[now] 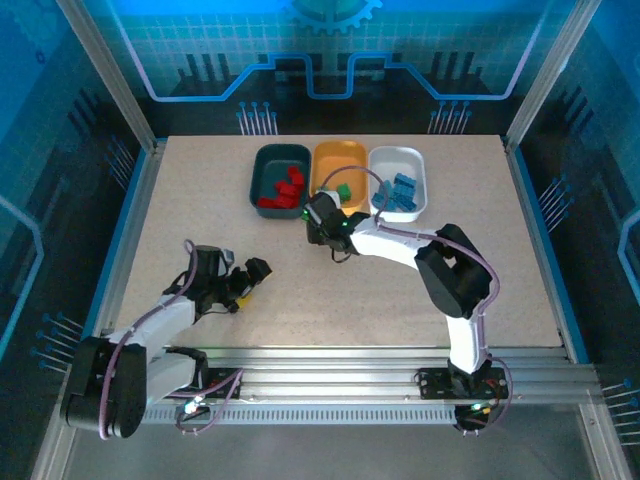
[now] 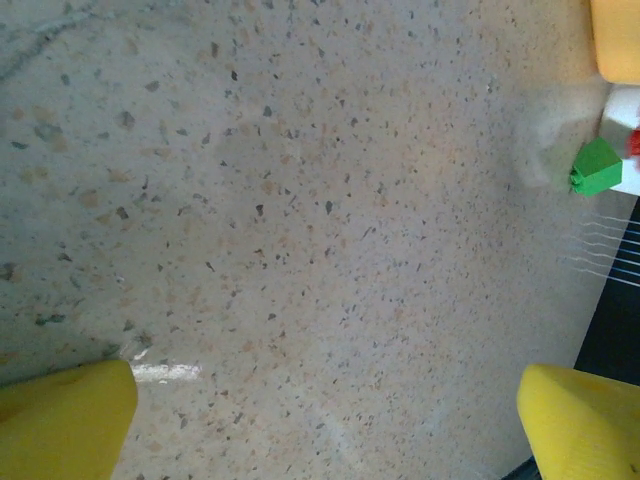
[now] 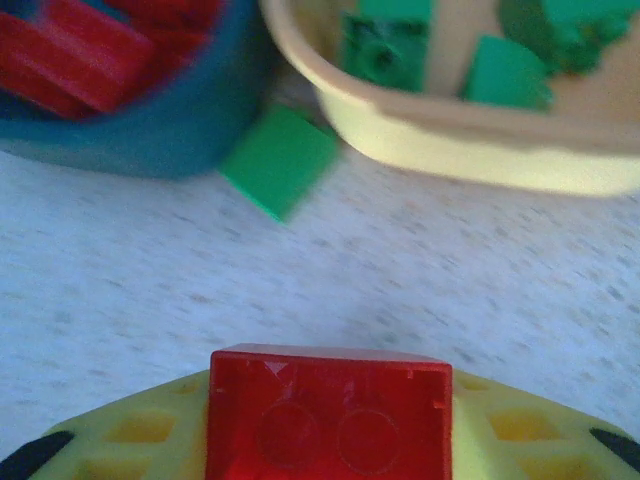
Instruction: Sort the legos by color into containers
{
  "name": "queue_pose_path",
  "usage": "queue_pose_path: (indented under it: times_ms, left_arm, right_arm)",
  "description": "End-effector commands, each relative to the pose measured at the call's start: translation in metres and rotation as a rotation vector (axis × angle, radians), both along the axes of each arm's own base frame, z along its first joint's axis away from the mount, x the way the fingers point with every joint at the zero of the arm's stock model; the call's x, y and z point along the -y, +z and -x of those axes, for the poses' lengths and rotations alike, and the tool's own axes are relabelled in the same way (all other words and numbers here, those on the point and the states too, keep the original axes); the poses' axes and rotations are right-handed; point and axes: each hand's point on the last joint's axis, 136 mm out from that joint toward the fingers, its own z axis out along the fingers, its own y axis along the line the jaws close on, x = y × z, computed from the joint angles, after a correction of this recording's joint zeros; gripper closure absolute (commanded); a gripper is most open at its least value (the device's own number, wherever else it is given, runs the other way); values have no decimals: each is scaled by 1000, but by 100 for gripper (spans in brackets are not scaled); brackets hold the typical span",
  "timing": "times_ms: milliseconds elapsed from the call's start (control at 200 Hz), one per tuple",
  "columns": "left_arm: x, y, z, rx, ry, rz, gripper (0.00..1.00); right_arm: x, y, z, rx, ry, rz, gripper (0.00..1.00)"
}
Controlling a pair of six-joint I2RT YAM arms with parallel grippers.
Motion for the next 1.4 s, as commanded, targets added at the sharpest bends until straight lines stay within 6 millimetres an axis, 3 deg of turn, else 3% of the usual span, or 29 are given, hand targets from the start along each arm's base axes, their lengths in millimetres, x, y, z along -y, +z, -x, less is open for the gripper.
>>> queue_pose_path:
  times_ms: [0,90,210,245,270,290,350,440,530,620,755,880,1006,1196,1326,1396]
  left_arm:
    - [2,6,-9,21,-1,7,1]
    - [2,7,-7,19,-7,9,1]
    - [1,11,-3,31,-24,-8,1]
    - [1,12,-2,35,-29,-11,1]
    - [1,15,-2,40,-32,-13,1]
    - [1,16,-2,44,-35,-14,1]
    - [2,21,-1,60,-47,-15,1]
    - [1,25,-1,82,-54,-22,1]
    - [2,25,-2,86,-49,-13,1]
    - [7,26,-5,92,-50,20,1]
    - [14,19,-9,80,-56,43,1]
    - [29,11,-12,63,-97,50,1]
    - [47,6,-14,47,-146,50,1]
    - [62,0,-10,32,-189,29,1]
    - [62,-4,-8,19,-190,26,1]
    - [61,-5,-8,15,-190,24,1]
  right_arm:
    - [-26,23,-27,50,70,-27,53]
    - [-44,22,-49,57,107,-34,53]
    - [-58,35,-80,84,114,-75,52]
    - [-61,31,-88,49,125,-86,43]
    - [-64,40,-94,48,131,-100,35]
    - [-66,27,-97,11,141,-86,30]
    - [-66,29,-102,6,139,-57,27]
    - [-62,48,-94,61,143,-80,23]
    - [-43,71,-76,111,105,-83,21]
    - [2,64,-54,119,-29,-20,20]
    - [74,21,-11,39,-206,48,18]
    - [122,-9,7,-43,-309,140,16]
    - [140,-31,3,-86,-336,176,17]
    - [148,-51,-9,-132,-350,216,18]
    - [148,-72,-19,-189,-351,203,28]
    - [149,-76,-20,-191,-353,192,39]
